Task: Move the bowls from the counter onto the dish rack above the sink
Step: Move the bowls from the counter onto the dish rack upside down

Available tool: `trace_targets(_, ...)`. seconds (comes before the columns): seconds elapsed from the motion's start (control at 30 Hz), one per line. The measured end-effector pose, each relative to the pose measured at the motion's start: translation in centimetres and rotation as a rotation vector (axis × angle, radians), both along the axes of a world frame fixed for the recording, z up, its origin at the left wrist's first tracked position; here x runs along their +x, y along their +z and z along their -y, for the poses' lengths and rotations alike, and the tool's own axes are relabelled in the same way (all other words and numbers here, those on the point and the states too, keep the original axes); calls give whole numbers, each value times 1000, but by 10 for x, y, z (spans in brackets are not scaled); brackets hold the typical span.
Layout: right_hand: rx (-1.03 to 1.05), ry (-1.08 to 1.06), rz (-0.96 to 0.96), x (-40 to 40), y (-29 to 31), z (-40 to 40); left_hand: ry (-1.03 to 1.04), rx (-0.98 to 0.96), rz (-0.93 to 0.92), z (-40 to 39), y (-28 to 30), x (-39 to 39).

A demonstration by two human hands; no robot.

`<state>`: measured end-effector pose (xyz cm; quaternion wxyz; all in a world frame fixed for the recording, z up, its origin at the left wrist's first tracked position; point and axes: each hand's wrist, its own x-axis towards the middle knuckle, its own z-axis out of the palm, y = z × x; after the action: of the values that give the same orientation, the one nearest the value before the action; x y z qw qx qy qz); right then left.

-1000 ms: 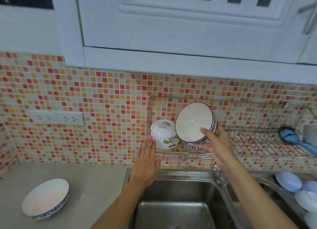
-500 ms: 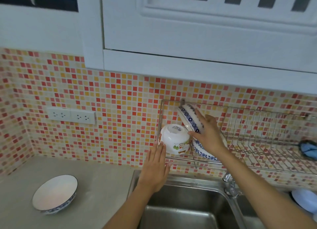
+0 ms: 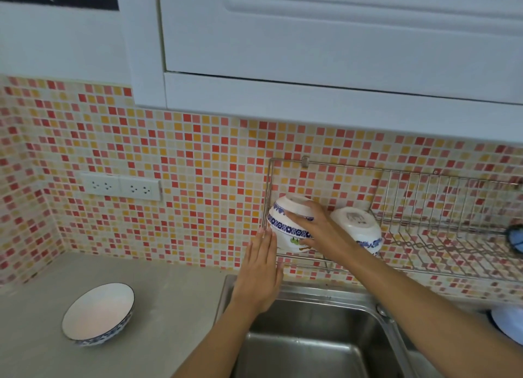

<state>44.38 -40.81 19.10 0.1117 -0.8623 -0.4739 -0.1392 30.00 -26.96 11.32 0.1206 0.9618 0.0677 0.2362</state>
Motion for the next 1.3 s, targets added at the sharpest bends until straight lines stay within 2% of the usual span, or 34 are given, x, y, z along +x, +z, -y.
trace_targets(0.17, -44, -3, -16, 6, -3, 4, 17, 13, 1, 0, -2, 3)
trace_targets(0.3, 74, 29, -103, -1, -4, 2, 29, 32, 2, 0, -2, 3)
trace_targets(0.37, 12, 44, -49, 0, -10, 3, 25, 30, 5, 2, -1, 2)
trace_targets(0.53, 68, 43, -128, -7, -14, 11, 49, 6, -30, 4, 2, 2)
trace_targets(0.63, 132, -76, -74, -10, -9, 28, 101, -23, -32, 12, 8, 3)
trace_targets(0.73, 259, -352, 49, -2, -11, 62, 95, 57, -15, 14, 17, 10)
trace_targets(0.83, 358, -530, -44, 3, -19, 92, 8, 132, 22, 16, 31, 30)
trace_targets(0.93, 464, -564, -235, 2, -25, 96, 10, -24, -82, 14, 43, 58)
trace_targets(1.0, 454, -566, -271, 4, -27, 95, 25, -83, -133, 13, 47, 70)
trace_targets(1.3, 367, -615, -356, 3, -26, 95, 76, -108, -105, 16, 46, 76)
